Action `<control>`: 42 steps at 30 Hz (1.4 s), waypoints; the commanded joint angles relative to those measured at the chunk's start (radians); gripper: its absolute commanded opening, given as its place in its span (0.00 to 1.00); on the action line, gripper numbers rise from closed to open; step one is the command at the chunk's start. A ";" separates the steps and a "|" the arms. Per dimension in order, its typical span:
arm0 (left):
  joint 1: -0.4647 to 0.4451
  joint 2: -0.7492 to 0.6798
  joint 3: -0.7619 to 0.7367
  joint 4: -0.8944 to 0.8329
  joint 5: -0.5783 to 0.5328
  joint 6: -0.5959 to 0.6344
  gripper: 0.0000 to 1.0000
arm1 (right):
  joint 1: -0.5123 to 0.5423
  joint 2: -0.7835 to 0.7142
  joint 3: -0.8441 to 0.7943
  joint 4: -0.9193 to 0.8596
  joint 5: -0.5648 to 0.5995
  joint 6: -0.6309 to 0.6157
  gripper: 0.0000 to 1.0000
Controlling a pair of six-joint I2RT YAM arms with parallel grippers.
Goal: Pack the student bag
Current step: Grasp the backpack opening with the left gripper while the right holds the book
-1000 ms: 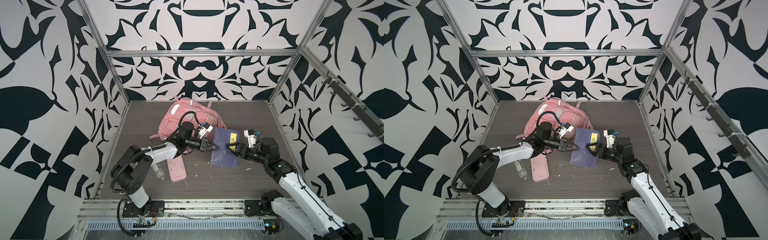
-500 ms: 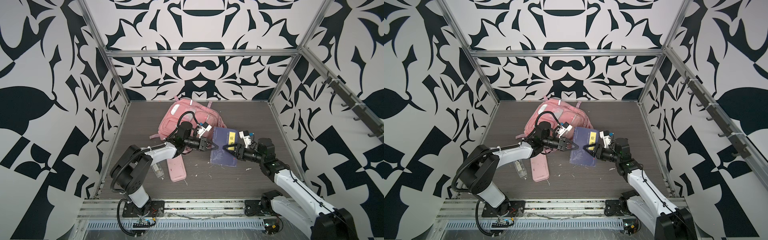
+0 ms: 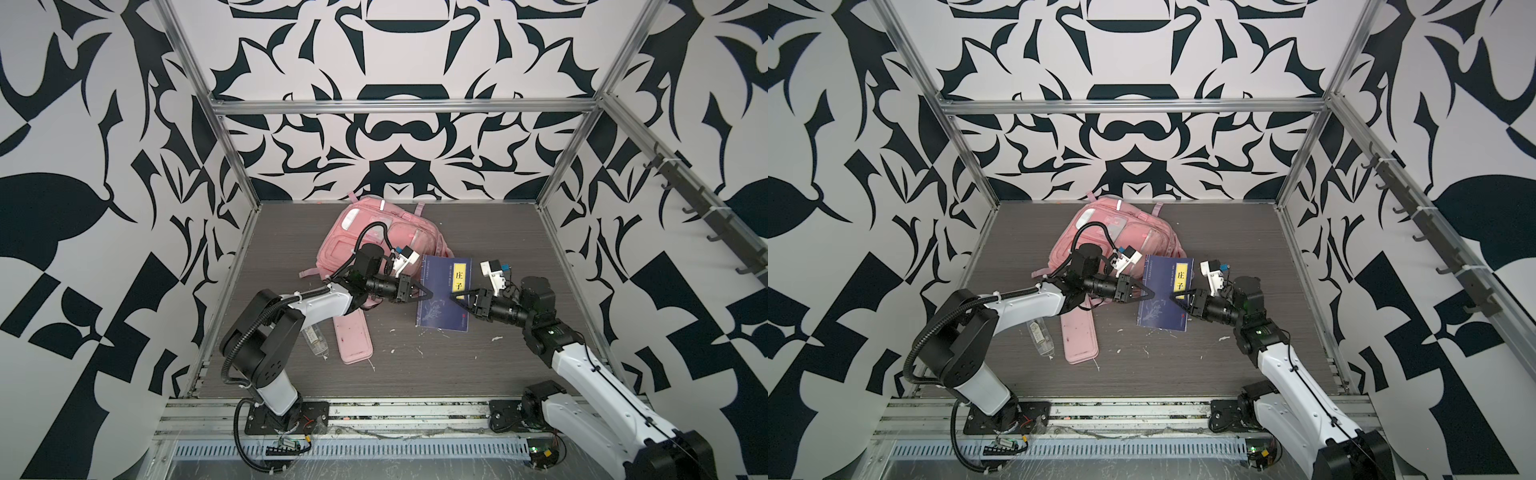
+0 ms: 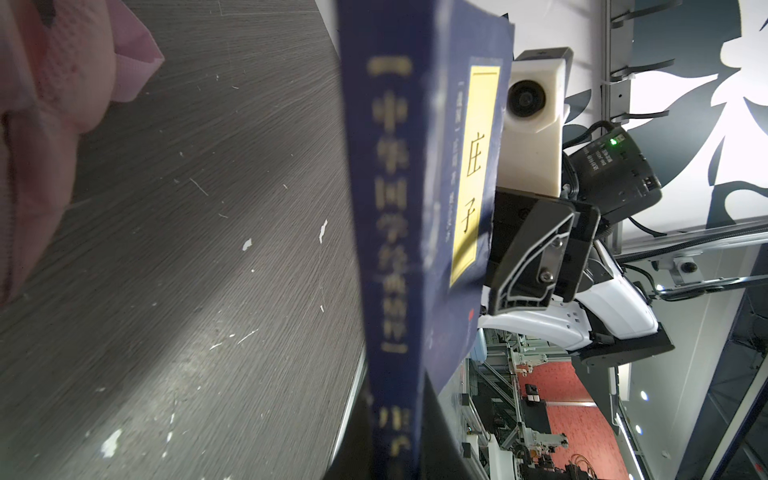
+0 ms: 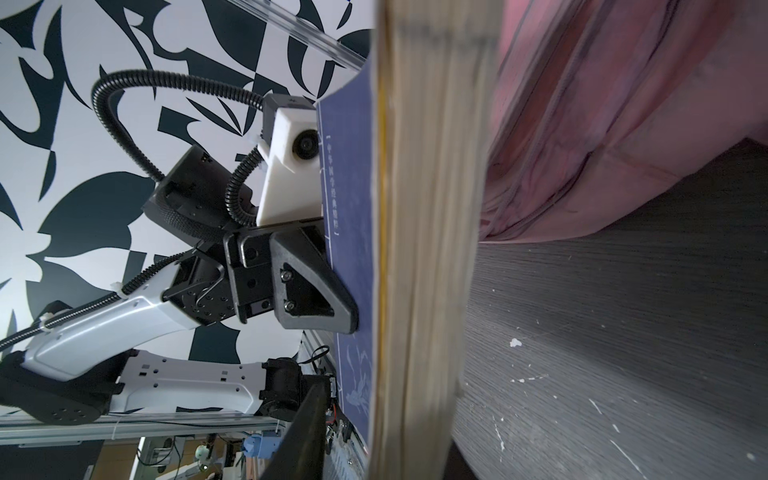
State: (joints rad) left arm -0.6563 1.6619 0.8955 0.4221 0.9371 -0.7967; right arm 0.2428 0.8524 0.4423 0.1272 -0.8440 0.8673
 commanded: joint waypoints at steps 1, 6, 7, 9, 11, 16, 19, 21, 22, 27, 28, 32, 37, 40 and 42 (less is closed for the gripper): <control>0.003 0.004 0.026 -0.037 -0.017 0.032 0.00 | 0.001 -0.007 0.068 0.033 -0.014 -0.019 0.25; 0.003 -0.001 0.033 -0.088 -0.037 0.063 0.00 | 0.002 -0.007 0.086 0.007 -0.011 -0.033 0.17; 0.003 -0.001 0.034 -0.089 -0.037 0.062 0.00 | 0.002 -0.006 0.090 -0.004 -0.006 -0.039 0.14; 0.003 0.003 0.037 -0.092 -0.038 0.063 0.00 | 0.003 -0.004 0.098 -0.032 0.010 -0.053 0.07; 0.003 0.003 0.043 -0.102 -0.041 0.069 0.00 | 0.002 0.000 0.117 -0.088 0.039 -0.080 0.00; 0.002 -0.016 0.079 -0.221 -0.082 0.143 0.18 | 0.003 0.001 0.192 -0.306 0.188 -0.186 0.00; 0.003 -0.036 0.113 -0.354 -0.139 0.229 0.27 | 0.002 -0.007 0.211 -0.361 0.255 -0.204 0.00; 0.002 -0.051 0.136 -0.435 -0.185 0.282 0.31 | 0.002 -0.010 0.221 -0.388 0.292 -0.212 0.00; 0.003 -0.054 0.148 -0.477 -0.210 0.307 0.31 | 0.003 -0.012 0.223 -0.401 0.314 -0.212 0.00; 0.003 -0.064 0.207 -0.675 -0.401 0.424 0.39 | 0.002 -0.014 0.246 -0.478 0.428 -0.224 0.00; 0.003 -0.062 0.222 -0.700 -0.430 0.440 0.41 | 0.001 -0.015 0.248 -0.487 0.444 -0.225 0.00; -0.013 -0.038 0.301 -0.807 -0.629 0.504 0.42 | 0.002 -0.016 0.241 -0.499 0.500 -0.211 0.00; -0.052 0.034 0.428 -0.930 -0.895 0.557 0.41 | 0.002 -0.016 0.228 -0.484 0.511 -0.187 0.00; -0.098 0.110 0.518 -1.006 -1.038 0.617 0.43 | 0.002 -0.022 0.226 -0.487 0.514 -0.185 0.00; -0.132 0.159 0.565 -1.039 -1.110 0.651 0.46 | 0.001 -0.029 0.225 -0.489 0.514 -0.185 0.00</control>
State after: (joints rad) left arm -0.7464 1.7592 1.4143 -0.4808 0.0147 -0.2325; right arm 0.2481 0.8532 0.6353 -0.3965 -0.3454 0.6781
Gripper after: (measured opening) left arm 0.446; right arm 0.119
